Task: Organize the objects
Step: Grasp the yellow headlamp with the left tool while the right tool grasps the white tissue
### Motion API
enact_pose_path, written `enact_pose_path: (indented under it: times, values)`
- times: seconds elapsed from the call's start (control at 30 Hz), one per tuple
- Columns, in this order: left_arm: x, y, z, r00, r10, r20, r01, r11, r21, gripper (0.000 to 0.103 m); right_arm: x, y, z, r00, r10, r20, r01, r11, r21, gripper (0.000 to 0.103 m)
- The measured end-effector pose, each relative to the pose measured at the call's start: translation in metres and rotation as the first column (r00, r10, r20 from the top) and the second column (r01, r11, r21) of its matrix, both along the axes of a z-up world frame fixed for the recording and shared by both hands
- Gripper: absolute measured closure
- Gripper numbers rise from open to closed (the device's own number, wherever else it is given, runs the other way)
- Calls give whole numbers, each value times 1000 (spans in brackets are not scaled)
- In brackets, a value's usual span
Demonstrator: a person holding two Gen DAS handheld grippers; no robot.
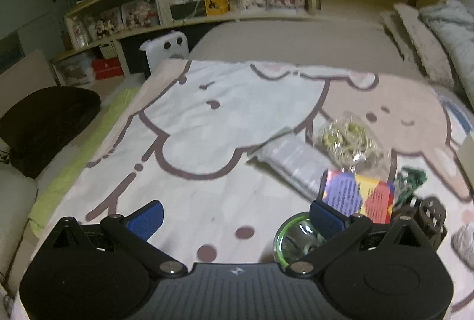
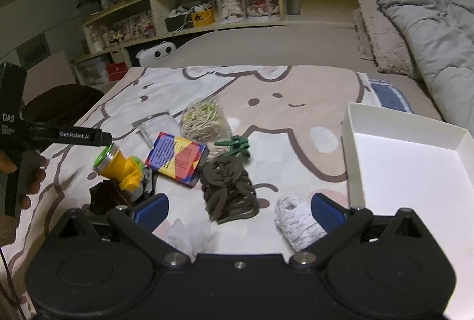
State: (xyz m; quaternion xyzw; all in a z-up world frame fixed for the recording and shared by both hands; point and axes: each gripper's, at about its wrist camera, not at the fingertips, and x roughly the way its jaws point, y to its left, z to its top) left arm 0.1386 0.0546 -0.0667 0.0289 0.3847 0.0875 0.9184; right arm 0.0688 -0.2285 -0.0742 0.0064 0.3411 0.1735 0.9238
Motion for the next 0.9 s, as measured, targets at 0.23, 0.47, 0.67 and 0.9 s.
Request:
enact_pose_path:
  times: [0.23, 0.47, 0.67, 0.9]
  values:
    - [-15, 1, -10, 988, -53, -148, 80, 981, 178, 0, 0, 1, -6, 999, 12, -32, -12, 1000, -8, 0]
    - [-22, 2, -10, 969, -122, -215, 176, 951, 254, 0, -5, 0, -10, 999, 42, -21, -42, 999, 15, 1]
    - [-21, 6, 23, 982, -171, -84, 181, 976, 120, 0, -6, 12, -21, 993, 114, -40, -115, 993, -9, 12]
    - [9, -7, 18, 934, -355, -35, 349, 929, -124, 16, -7, 25, -34, 982, 176, -76, -179, 983, -38, 25]
